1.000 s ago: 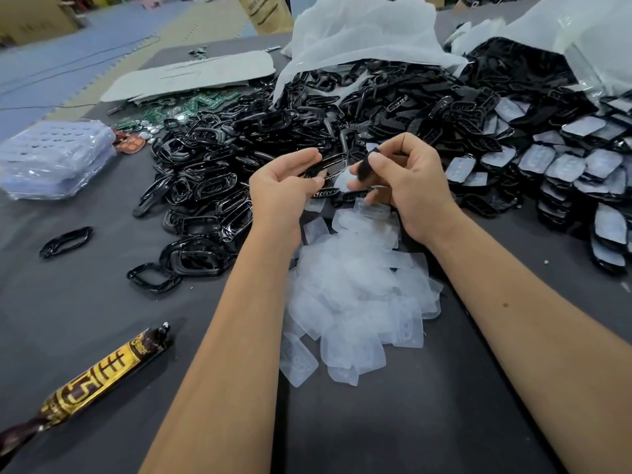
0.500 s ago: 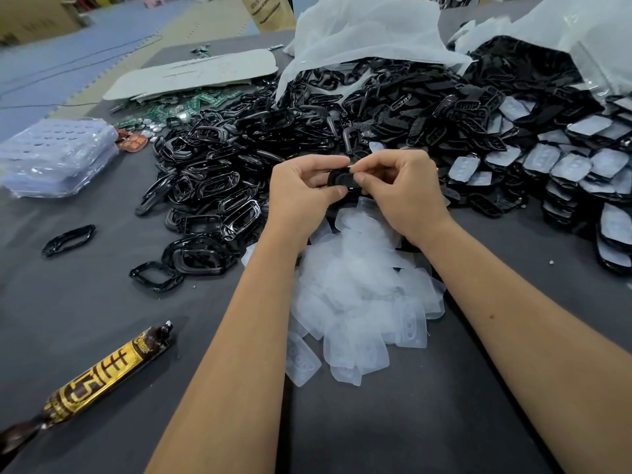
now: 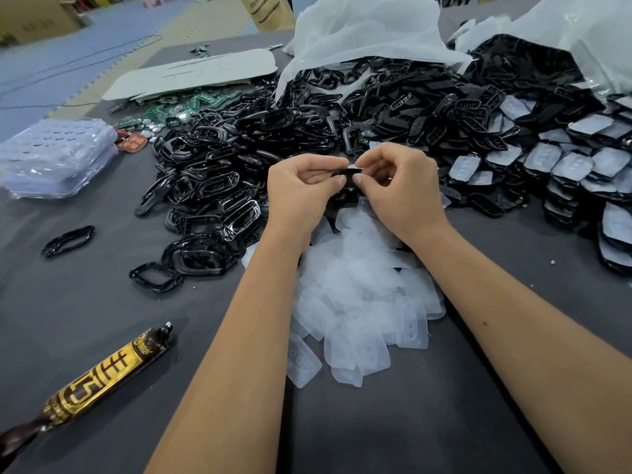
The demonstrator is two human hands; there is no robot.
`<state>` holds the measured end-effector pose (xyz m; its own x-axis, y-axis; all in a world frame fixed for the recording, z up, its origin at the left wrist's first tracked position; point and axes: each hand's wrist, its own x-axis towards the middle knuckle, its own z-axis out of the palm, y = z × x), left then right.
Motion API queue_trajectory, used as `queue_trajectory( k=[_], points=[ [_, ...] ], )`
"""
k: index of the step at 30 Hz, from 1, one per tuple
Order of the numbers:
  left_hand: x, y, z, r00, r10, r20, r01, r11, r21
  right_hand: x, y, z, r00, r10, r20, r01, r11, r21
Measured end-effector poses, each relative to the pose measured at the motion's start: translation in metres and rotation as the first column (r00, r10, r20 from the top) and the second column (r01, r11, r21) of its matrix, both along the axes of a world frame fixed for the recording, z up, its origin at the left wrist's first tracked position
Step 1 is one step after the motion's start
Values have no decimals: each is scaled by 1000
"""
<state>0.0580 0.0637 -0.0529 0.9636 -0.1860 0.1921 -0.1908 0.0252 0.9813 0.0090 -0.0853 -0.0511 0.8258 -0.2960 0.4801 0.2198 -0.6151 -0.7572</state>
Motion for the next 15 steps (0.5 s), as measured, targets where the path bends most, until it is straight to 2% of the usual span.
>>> queue_trajectory(
  k=[3,5,7,12,15],
  points=[
    [-1,2,2,998,-18,-67,12,997,-83,0,-4,1,999,-13,-30,16,995,95],
    [-1,3,4,993,-36,-109,19,988,-153,-1,-7,4,992,86,-89,-58,957,284],
    [-2,3,6,990,-54,-130,27,978,-205,-1,-10,5,969,227,-98,-157,869,469],
    [-5,0,7,983,-99,-157,66,977,-204,-3,-13,7,960,274,-61,-189,792,581],
    [-6,1,8,970,-118,-212,78,979,-188,-3,-13,8,959,278,-49,-196,780,595]
  ],
)
